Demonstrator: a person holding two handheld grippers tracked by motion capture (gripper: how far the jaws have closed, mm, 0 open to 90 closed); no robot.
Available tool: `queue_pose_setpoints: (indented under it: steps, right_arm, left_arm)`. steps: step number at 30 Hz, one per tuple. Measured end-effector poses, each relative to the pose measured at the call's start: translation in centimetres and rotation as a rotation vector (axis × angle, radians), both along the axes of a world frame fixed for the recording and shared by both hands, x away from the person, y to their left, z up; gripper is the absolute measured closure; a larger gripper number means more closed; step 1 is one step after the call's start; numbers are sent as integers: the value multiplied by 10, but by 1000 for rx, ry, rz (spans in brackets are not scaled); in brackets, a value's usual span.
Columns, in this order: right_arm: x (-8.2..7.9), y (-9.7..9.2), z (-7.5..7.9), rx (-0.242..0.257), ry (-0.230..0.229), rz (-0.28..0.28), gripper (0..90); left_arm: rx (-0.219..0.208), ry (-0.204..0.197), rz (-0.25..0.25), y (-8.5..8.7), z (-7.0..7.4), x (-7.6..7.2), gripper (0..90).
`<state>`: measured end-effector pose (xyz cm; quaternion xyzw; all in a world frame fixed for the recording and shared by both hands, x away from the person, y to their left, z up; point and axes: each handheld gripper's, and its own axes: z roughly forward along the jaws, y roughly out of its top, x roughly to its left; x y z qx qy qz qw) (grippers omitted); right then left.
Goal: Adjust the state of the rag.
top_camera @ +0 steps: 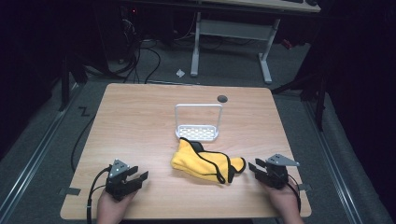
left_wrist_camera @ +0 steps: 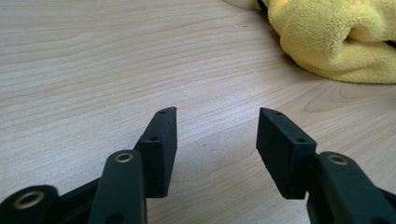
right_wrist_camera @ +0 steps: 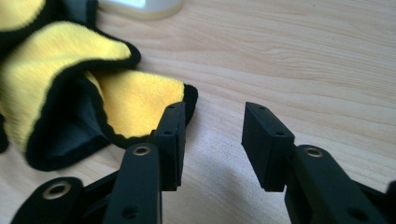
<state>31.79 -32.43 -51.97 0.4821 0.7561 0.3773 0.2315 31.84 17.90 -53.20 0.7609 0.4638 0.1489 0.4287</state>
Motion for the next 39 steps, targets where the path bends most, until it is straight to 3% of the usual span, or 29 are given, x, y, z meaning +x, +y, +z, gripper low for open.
queue_pose_setpoints:
  steps: [7,21,24,27,30,36,39]
  right_arm:
    - [1,6,-1,-2,-4,2,648]
    - [0,0,2,7,-20,-4,656]
    - [0,-1,3,19,-24,-6,656]
    - [1,-1,3,25,-20,-11,655]
    - [0,1,3,25,-17,-10,654]
    - [1,4,2,26,-10,3,645]
    - [1,6,0,20,-5,12,633]
  left_arm:
    - [-10,24,0,-1,-6,4,462]
    - [-13,19,-33,-9,-4,3,431]
    - [-46,24,-62,-15,2,1,419]
    - [-70,-22,-124,-36,20,-4,415]
    - [-78,-30,-175,-52,28,-3,407]
    - [-105,-57,-293,-112,46,7,360]
    - [-79,-80,-340,-144,51,10,338]
